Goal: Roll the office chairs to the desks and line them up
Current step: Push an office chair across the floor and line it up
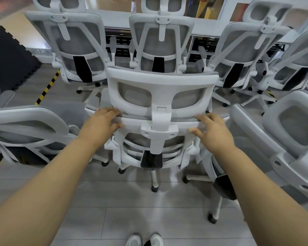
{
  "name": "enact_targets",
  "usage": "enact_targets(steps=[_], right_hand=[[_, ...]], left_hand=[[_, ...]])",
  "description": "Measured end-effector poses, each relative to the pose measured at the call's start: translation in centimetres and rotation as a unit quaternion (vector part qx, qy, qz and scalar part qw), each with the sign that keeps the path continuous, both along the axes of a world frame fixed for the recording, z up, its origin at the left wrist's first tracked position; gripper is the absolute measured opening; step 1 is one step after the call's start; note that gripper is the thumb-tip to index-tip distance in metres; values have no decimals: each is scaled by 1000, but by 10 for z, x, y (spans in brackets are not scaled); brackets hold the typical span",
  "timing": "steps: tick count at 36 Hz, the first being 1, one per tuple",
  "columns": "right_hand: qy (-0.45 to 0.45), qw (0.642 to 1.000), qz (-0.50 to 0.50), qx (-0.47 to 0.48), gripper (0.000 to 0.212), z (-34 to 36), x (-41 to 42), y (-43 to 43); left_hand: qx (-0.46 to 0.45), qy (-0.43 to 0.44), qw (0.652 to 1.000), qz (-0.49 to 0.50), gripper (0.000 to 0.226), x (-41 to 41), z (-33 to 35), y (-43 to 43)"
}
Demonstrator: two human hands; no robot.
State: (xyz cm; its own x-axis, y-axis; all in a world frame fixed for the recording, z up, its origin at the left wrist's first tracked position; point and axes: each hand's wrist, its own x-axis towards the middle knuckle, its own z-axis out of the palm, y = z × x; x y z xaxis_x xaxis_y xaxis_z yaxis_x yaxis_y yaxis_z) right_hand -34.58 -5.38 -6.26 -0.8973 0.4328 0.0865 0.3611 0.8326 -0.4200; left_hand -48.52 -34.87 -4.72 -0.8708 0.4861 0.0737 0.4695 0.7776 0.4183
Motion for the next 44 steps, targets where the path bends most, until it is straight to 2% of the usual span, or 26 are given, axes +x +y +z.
enact_targets(steps=[5, 10, 15, 20, 26, 31, 36, 42, 44], right_hand=[[-66, 998, 2, 22, 55, 14, 4, -4], [-59, 997, -21, 39, 52, 30, 22, -8], [-99, 993, -57, 35, 42, 39, 50, -6], [-170, 983, -61, 20, 44, 38, 82, 4], [-266, 964, -31, 14, 48, 33, 127, 30], [-294, 956, 7, 12, 26, 39, 174, 48], [-241, 969, -25, 42, 38, 41, 223, 69], [-154, 982, -78, 80, 31, 41, 267, 99], [-128, 983, -94, 95, 32, 41, 278, 109]], left_hand=[[-37, 15, 999, -8, 43, 4, 3, -2], [-34, 44, 998, -6, 43, 15, 9, -8], [-55, 73, 996, -10, 37, 35, 12, -13], [-139, 12, 990, -29, 40, 56, 12, -5], [-199, -17, 978, -62, 24, 93, 10, 26], [-216, -37, 972, -85, 25, 129, 6, 68], [-225, -18, 965, -135, 26, 165, 10, 121], [-206, -18, 959, -195, 21, 190, 13, 180], [-200, -5, 957, -209, 30, 194, 16, 200]])
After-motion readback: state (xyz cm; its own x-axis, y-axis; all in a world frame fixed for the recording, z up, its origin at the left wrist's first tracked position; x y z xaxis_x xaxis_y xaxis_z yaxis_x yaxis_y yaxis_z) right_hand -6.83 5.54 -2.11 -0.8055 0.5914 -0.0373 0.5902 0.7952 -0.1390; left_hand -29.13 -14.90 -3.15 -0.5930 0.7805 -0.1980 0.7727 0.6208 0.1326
